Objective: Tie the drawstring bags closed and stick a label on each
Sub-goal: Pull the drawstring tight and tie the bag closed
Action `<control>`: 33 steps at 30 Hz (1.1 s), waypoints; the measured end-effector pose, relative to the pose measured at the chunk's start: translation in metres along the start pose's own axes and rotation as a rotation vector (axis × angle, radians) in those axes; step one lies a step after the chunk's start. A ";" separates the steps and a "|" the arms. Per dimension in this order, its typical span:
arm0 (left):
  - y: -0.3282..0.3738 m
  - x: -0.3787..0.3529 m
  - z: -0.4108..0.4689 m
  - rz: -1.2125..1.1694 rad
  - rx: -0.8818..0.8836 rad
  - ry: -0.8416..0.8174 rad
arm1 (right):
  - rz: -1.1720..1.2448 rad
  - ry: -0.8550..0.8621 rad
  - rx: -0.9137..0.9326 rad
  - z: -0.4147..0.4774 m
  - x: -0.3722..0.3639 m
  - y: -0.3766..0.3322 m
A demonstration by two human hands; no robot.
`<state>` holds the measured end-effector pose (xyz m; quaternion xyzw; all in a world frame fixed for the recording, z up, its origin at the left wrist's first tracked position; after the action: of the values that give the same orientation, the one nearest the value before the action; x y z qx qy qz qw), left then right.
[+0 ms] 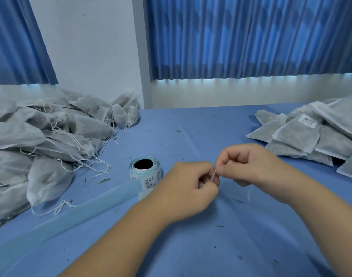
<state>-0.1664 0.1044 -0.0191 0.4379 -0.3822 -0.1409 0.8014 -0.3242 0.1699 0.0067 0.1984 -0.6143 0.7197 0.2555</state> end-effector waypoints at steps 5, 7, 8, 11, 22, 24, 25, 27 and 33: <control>0.002 0.005 0.000 -0.394 0.104 0.131 | 0.026 0.261 0.053 -0.001 -0.001 0.001; 0.003 0.008 -0.001 -0.472 0.145 0.113 | 0.034 0.300 0.069 -0.001 -0.002 0.001; 0.003 0.008 -0.003 -0.498 0.162 0.089 | 0.027 0.307 0.073 -0.001 -0.003 0.001; 0.007 0.009 -0.006 -0.589 0.170 0.027 | -0.013 0.342 0.081 -0.001 -0.009 -0.001; 0.010 0.023 -0.002 -0.594 0.078 0.266 | -0.188 0.386 0.102 0.000 -0.039 -0.006; 0.010 0.022 0.000 -0.432 0.068 0.331 | -0.311 0.339 0.125 -0.003 -0.036 -0.008; 0.010 0.020 0.000 -0.335 0.062 0.342 | -0.367 0.314 0.148 -0.005 -0.034 -0.009; 0.009 0.017 0.000 -0.196 0.063 0.330 | -0.406 0.294 0.181 -0.009 -0.028 -0.012; 0.010 0.018 -0.003 -0.164 0.120 0.049 | -0.330 0.380 0.132 -0.010 -0.011 -0.008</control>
<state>-0.1528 0.1018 -0.0031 0.5181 -0.3329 -0.1722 0.7688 -0.3109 0.1790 0.0049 0.1733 -0.4663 0.7312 0.4668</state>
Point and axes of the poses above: each hand's wrist, its own z-axis towards the middle knuckle, its own x-axis out of the back of the hand, y = z × x, the point moved 1 cm from there along z, towards the middle knuckle, and after that the axes turned 13 degrees about -z, right-handed, at the moved point
